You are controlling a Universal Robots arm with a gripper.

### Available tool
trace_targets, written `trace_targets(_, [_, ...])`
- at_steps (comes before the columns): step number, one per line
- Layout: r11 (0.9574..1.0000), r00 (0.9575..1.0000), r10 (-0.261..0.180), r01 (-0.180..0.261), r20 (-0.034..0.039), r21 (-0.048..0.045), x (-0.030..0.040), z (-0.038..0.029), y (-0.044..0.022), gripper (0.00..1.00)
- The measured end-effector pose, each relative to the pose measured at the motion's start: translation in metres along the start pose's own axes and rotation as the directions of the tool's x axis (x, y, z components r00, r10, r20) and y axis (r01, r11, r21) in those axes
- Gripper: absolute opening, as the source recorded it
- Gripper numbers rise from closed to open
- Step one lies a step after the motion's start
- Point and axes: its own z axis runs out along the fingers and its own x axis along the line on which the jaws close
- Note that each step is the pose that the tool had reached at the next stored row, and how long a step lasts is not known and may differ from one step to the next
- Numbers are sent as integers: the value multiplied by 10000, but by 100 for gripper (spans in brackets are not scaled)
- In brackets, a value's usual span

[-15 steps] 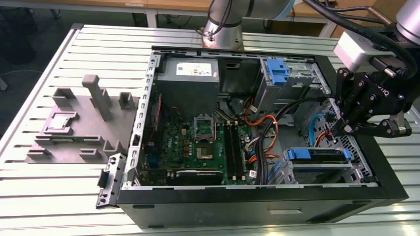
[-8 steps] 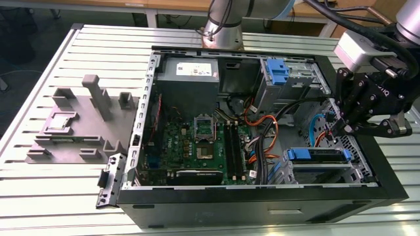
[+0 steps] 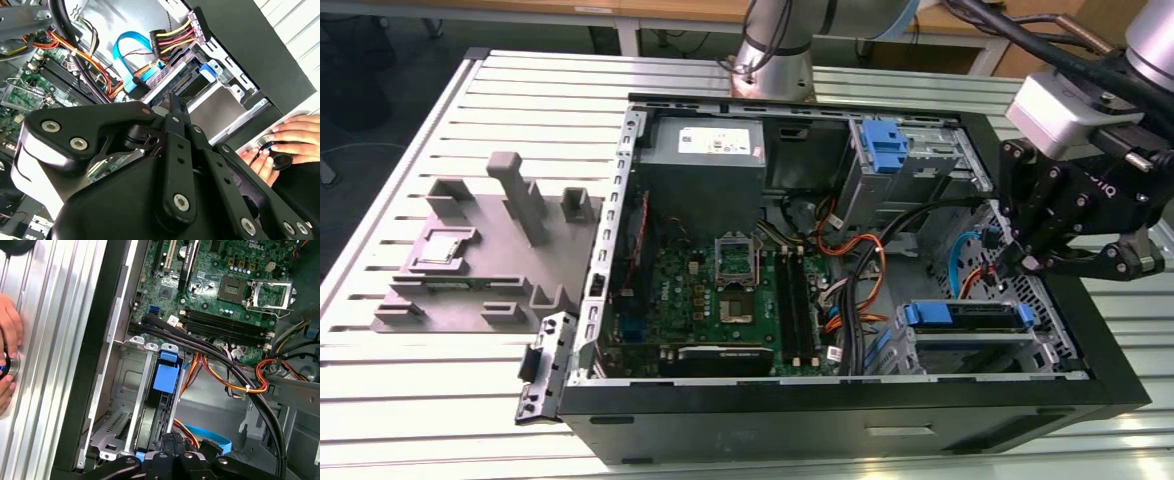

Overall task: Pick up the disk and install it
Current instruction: 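Insert the first disk wire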

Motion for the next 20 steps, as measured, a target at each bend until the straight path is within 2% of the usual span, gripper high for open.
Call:
trace_targets(5, [10000,10000,-16,16,-16,-3,-21,-2,-48,10])
trace_targets(15, [10000,10000,-48,48,-15,-3,-65,0,-190,10])
trace_targets(18, [9999,9999,-145,145,-17,3,-68,1,-203,10])
trace_targets(20, [9993,9994,-360,360,-21,27,-68,4,-204,10])
